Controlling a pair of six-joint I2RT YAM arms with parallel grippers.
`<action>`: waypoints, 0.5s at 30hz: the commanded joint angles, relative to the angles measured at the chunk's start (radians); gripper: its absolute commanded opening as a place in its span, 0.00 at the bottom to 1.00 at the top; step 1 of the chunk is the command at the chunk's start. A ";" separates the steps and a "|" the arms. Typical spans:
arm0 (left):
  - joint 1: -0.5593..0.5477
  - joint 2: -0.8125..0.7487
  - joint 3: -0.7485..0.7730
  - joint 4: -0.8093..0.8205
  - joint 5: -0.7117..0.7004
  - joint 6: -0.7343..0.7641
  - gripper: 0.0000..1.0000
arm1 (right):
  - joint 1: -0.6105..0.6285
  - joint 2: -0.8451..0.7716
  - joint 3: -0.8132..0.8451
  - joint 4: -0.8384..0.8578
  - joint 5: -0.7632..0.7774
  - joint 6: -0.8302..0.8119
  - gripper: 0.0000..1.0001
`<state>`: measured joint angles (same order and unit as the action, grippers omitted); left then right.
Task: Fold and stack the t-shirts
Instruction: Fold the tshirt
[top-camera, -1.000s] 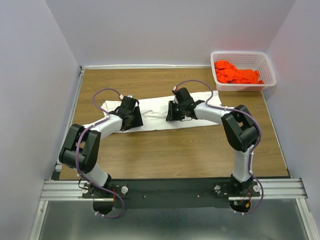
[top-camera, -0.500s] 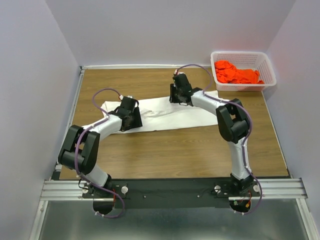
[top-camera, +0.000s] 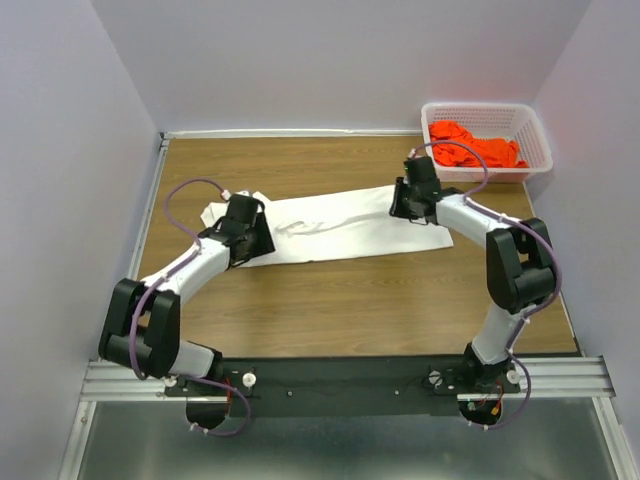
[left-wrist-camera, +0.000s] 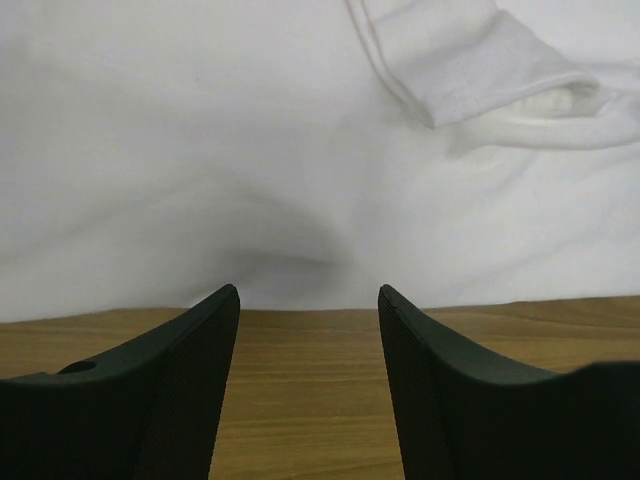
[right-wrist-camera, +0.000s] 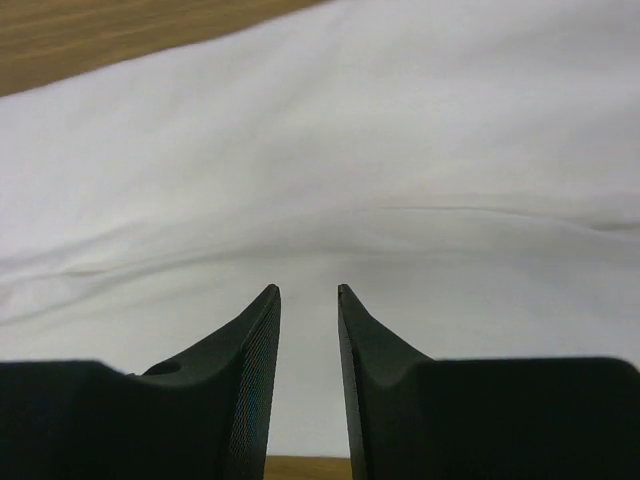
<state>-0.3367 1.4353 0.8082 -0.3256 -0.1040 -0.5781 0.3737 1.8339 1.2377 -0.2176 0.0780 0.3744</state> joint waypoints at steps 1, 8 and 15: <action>0.106 -0.107 -0.043 0.042 -0.026 -0.052 0.66 | -0.117 -0.094 -0.143 0.012 -0.131 0.070 0.37; 0.290 -0.078 -0.116 0.091 0.045 -0.037 0.66 | -0.267 -0.153 -0.329 0.086 -0.216 0.138 0.36; 0.363 -0.012 -0.150 0.083 0.087 -0.034 0.66 | -0.404 -0.174 -0.450 0.101 -0.239 0.204 0.36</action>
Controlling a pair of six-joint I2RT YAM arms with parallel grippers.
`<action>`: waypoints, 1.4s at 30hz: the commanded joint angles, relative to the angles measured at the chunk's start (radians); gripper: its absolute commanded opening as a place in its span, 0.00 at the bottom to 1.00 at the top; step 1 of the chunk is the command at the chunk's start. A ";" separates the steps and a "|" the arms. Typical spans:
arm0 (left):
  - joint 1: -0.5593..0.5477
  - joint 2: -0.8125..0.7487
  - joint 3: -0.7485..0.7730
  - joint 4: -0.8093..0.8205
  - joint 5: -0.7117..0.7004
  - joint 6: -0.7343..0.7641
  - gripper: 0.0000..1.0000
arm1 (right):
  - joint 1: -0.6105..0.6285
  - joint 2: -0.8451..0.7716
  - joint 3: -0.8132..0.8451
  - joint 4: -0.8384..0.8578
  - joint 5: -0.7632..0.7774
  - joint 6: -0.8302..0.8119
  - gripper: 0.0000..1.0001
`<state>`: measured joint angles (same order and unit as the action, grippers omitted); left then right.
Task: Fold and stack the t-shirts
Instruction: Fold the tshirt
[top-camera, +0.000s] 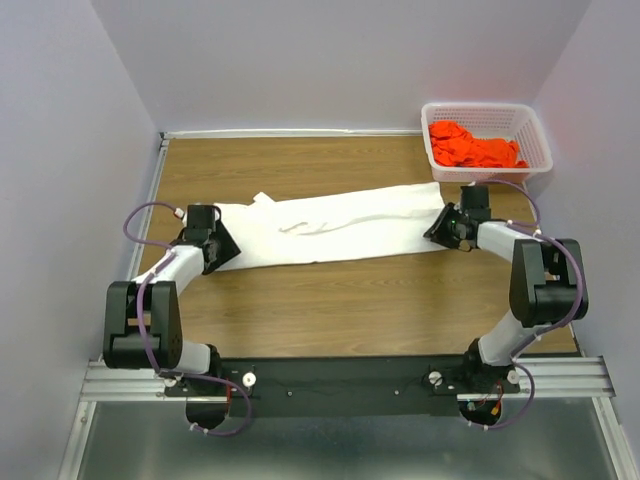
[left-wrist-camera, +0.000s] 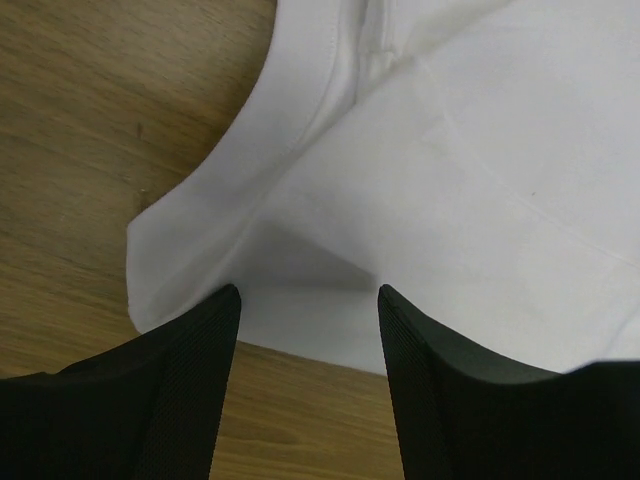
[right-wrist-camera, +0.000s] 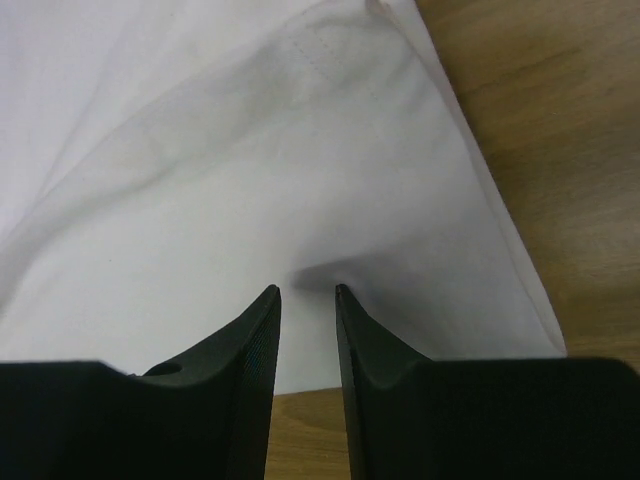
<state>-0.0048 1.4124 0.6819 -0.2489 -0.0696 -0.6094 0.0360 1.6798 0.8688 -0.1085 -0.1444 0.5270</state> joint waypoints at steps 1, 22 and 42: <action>0.034 0.007 -0.030 -0.004 0.056 -0.006 0.66 | -0.082 -0.026 -0.097 -0.010 -0.017 0.060 0.36; 0.042 0.032 0.290 0.085 0.217 0.106 0.73 | 0.165 -0.132 0.146 -0.062 -0.156 0.097 0.46; -0.089 0.658 0.791 -0.076 0.145 0.206 0.52 | 0.406 -0.012 0.266 -0.023 -0.179 0.160 0.46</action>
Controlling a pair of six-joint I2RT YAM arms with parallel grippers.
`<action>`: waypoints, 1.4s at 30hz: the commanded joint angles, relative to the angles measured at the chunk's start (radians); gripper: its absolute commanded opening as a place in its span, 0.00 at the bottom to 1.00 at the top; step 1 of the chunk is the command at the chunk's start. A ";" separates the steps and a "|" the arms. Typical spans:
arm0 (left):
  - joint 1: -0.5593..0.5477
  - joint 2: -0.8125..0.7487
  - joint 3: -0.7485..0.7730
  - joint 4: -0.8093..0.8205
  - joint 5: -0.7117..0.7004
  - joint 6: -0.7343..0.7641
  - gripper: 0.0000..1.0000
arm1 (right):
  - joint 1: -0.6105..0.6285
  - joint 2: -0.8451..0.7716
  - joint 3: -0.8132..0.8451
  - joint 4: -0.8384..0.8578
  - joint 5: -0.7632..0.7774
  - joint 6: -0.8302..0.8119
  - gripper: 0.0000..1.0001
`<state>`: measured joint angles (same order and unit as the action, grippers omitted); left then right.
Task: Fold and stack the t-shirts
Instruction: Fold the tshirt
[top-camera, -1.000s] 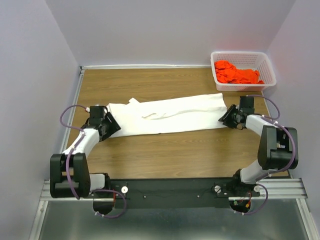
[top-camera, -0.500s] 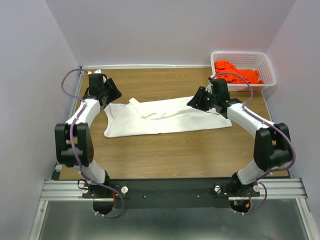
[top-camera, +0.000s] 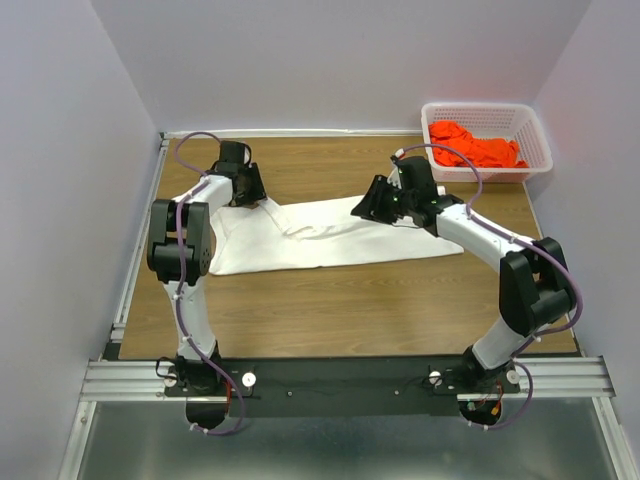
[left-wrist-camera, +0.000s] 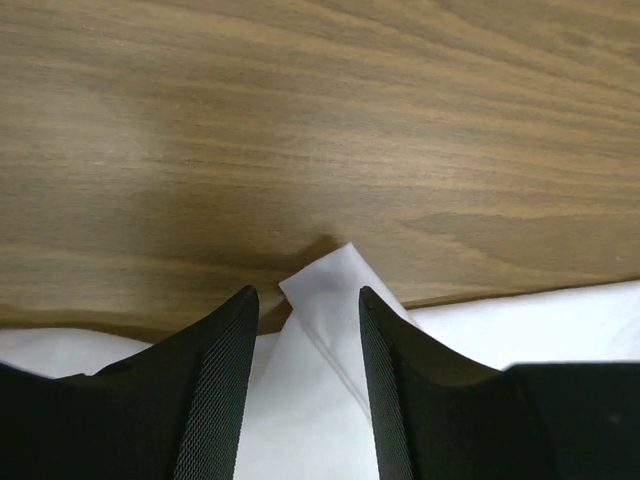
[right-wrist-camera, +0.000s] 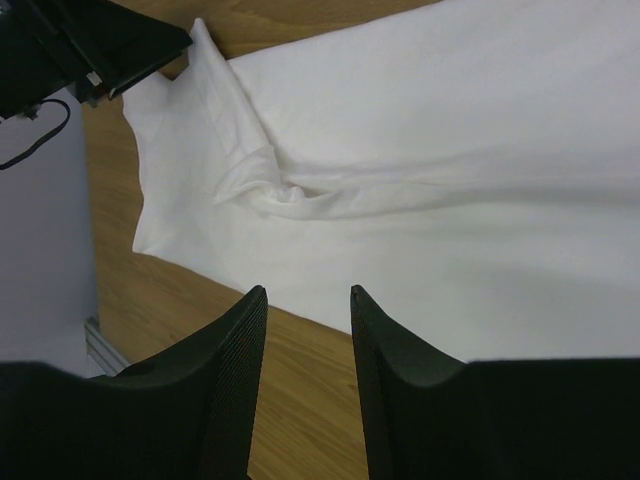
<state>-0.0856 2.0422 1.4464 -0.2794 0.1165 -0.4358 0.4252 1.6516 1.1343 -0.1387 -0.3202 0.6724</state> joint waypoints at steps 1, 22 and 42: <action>-0.012 0.033 0.026 -0.046 -0.041 0.032 0.52 | 0.020 0.016 0.001 0.007 -0.002 0.015 0.46; -0.043 0.072 0.005 -0.038 -0.061 0.032 0.26 | 0.118 0.152 0.142 0.014 0.004 0.006 0.47; -0.083 -0.010 0.022 -0.043 -0.098 0.029 0.02 | 0.285 0.373 0.303 0.017 0.181 0.312 0.53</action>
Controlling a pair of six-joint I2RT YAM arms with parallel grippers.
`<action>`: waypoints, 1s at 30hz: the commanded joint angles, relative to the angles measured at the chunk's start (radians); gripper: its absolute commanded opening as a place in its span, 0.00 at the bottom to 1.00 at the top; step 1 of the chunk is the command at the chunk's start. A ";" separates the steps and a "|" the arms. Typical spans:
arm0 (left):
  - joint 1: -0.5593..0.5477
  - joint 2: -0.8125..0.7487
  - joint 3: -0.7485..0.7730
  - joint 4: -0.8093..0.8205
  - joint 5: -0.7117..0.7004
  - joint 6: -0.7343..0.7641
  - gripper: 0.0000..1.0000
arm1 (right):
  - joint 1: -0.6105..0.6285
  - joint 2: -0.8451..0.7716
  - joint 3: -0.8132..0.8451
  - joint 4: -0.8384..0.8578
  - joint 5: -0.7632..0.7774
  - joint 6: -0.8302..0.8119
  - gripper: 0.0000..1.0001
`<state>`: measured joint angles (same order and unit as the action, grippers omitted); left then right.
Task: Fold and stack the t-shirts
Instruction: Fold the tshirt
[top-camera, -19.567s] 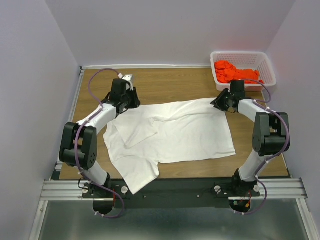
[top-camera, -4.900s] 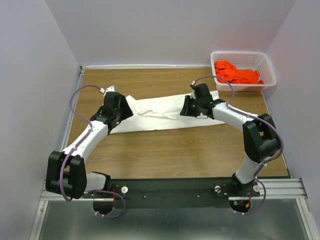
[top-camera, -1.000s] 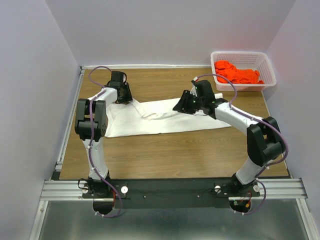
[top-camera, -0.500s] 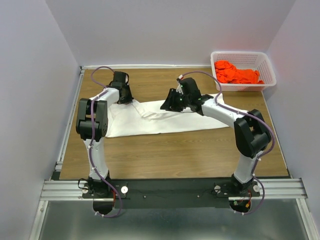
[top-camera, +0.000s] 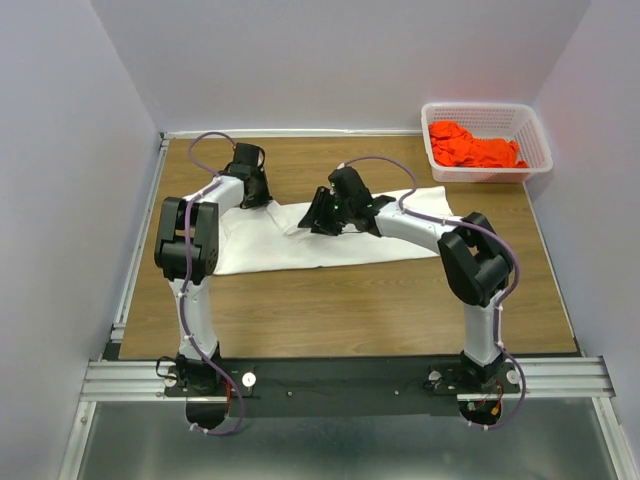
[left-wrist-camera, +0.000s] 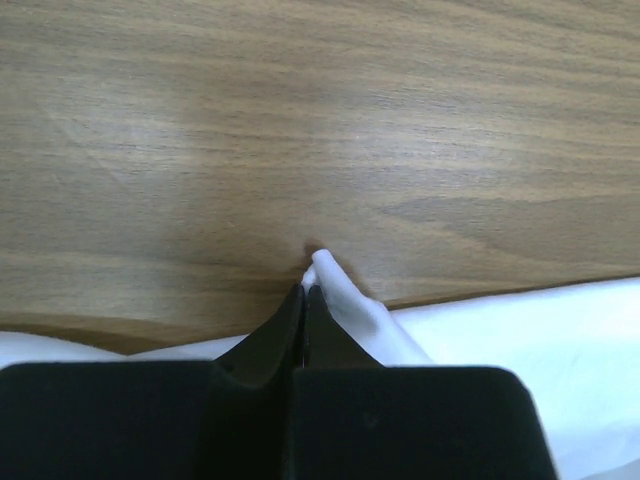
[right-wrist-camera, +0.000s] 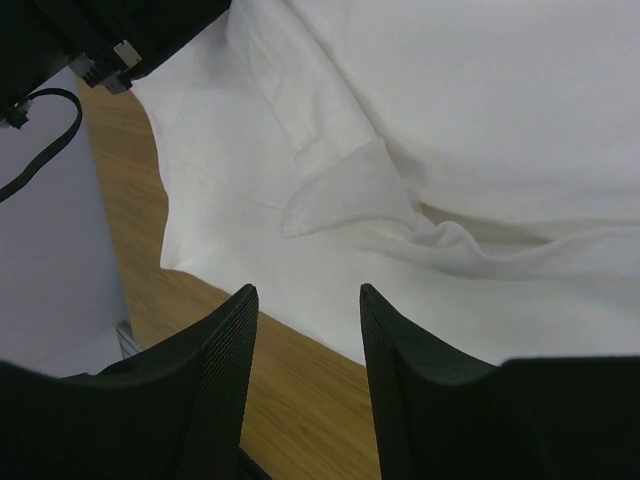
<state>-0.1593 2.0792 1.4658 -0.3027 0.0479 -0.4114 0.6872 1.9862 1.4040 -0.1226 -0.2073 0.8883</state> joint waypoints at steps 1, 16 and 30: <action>-0.011 -0.048 -0.004 -0.015 -0.037 0.005 0.01 | 0.028 0.040 0.035 0.001 0.092 0.106 0.53; -0.016 -0.053 0.016 -0.030 -0.099 0.011 0.01 | 0.060 0.144 0.118 -0.002 0.125 0.227 0.53; -0.016 -0.038 0.031 -0.039 -0.089 0.008 0.01 | 0.063 0.220 0.185 0.000 0.098 0.276 0.47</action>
<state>-0.1726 2.0632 1.4658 -0.3309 -0.0174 -0.4107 0.7399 2.1712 1.5387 -0.1211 -0.1188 1.1397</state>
